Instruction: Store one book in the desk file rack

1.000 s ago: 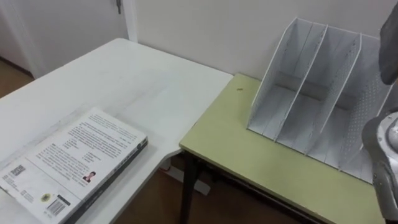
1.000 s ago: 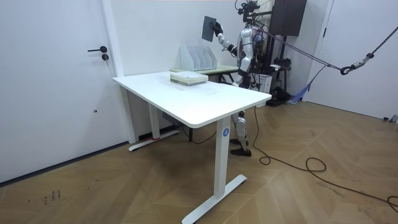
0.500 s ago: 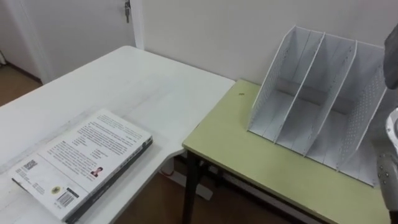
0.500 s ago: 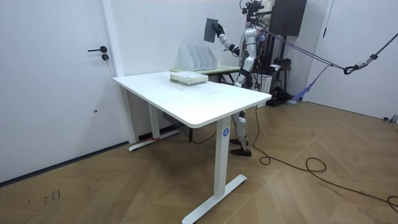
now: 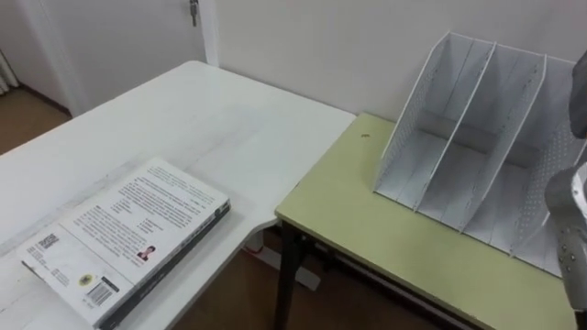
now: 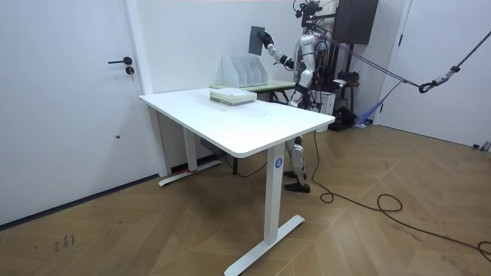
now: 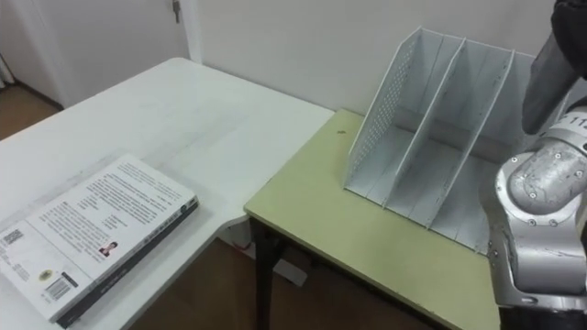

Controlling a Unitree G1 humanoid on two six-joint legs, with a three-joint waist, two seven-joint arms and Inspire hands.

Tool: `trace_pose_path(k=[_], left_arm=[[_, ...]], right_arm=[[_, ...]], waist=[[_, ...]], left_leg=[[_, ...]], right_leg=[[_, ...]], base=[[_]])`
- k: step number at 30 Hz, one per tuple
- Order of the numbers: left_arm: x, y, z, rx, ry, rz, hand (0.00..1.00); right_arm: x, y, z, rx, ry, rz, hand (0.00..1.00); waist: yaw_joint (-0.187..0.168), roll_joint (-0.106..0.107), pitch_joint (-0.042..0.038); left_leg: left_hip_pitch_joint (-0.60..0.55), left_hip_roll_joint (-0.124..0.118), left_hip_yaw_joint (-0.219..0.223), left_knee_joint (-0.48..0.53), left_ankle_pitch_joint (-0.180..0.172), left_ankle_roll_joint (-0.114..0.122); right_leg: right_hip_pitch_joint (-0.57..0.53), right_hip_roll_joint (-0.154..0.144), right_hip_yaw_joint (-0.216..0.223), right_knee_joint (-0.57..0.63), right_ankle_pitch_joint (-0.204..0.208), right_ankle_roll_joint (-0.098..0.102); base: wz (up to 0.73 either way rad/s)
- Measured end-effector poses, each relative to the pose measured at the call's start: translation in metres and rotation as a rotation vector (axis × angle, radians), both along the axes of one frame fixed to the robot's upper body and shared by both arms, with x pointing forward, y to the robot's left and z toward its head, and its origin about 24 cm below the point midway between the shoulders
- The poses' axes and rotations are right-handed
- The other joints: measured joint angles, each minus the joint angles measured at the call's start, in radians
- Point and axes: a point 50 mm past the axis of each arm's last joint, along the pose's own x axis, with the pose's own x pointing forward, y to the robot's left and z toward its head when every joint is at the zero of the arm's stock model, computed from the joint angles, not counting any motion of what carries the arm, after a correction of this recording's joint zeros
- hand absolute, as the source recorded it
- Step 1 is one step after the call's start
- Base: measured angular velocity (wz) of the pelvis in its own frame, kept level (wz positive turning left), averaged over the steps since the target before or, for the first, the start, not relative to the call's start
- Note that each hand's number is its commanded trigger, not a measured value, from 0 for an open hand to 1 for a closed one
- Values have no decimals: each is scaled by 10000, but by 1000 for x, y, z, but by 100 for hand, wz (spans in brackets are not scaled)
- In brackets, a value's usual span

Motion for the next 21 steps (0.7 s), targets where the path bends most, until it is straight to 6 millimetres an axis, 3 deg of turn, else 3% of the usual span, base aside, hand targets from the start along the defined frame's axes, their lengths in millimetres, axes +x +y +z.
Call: trace_pose_path(k=[11, 17, 21], left_arm=[[1, 4, 1, 36, -72, 125, 0], [2, 6, 1, 123, -57, 96, 0], [1, 7, 1, 123, -55, 140, 0]], right_arm=[[10, -13, -19, -325, 1343, 131, 100], [13, -14, -25, -417, 1849, 219, 100], [18, -17, -40, -367, 2674, 204, 100]], waist=[[21, -146, 85], [44, -258, 4], [91, -313, 14]], left_leg=[[-87, -57, -29, 45, 0, -1], [-215, -62, -307, 46, 2, -3], [-121, -47, -417, 28, 2, -3]], right_leg=[[-29, -12, -71, -24, 8, 5], [-102, -13, -281, -18, 12, -2], [39, -41, -414, -115, 13, -3]], base=[[1], [5], [7]])
